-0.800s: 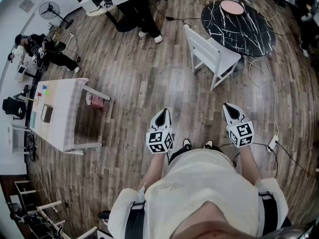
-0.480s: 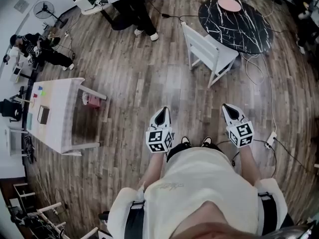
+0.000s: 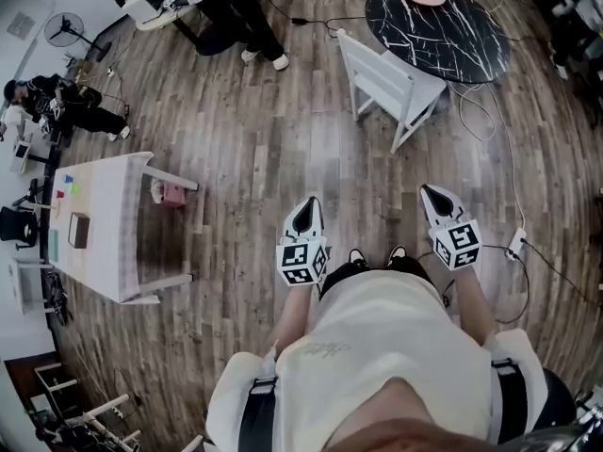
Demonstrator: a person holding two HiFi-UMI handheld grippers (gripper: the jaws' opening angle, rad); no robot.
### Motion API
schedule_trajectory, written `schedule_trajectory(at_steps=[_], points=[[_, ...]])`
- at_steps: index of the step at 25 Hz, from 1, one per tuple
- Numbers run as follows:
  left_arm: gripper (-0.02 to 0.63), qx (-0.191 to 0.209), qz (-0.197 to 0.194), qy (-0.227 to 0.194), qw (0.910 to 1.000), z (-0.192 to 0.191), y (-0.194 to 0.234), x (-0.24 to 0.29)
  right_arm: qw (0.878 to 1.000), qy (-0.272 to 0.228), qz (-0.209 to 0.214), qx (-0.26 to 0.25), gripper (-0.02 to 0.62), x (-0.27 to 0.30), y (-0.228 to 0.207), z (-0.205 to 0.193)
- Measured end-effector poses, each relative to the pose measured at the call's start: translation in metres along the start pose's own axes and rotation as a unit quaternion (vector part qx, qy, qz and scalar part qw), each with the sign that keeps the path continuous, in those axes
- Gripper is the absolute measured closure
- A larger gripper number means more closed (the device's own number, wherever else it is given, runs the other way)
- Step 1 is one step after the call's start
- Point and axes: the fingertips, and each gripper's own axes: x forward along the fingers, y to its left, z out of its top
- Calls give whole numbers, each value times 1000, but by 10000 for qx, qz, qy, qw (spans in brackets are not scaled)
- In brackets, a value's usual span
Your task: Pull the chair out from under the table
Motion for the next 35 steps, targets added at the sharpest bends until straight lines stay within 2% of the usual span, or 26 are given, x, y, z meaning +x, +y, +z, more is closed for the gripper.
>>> schedule_trajectory(at_steps=[3,4,5,6,7,8,9,20,29,32,35], points=[[586,55,-57,-53,10000,1,8,-2,10000,17,-89,-34,591,3,7,-1],[581,65,-62,-86,9999,3,10,-2,9999,28,-117,-45,563,4,8,-1],[541,55,-71,-115,9999,4,13,-1,9999,44,-122,-29,453,6,9,-2],[419,30,-98,-137,9999,5,15,-1,9999,61,-124,8,358,7,9,-3],[388,-1,-140,-150,9998,4,17,0,9999,79,-138,41,364,8,9,-5],[390,-34,-181,-159,9997,3,19,0,9998,105,-163,48,401,9,9,-7],[390,-67,-211,-163,9996,2,21,0,9997,137,-190,26,411,9,9,-8],[399,-222,-277,71,9993,-14,32,15,9991,421,-54,68,410,27,14,-11],[407,16,-181,259,9995,-1,48,58,9985,480,255,63,419,98,-10,-4],[407,35,-46,298,9995,8,58,79,9988,382,317,6,420,123,-27,10],[407,88,-86,323,9994,19,59,108,9990,266,365,-27,420,147,-45,23]])
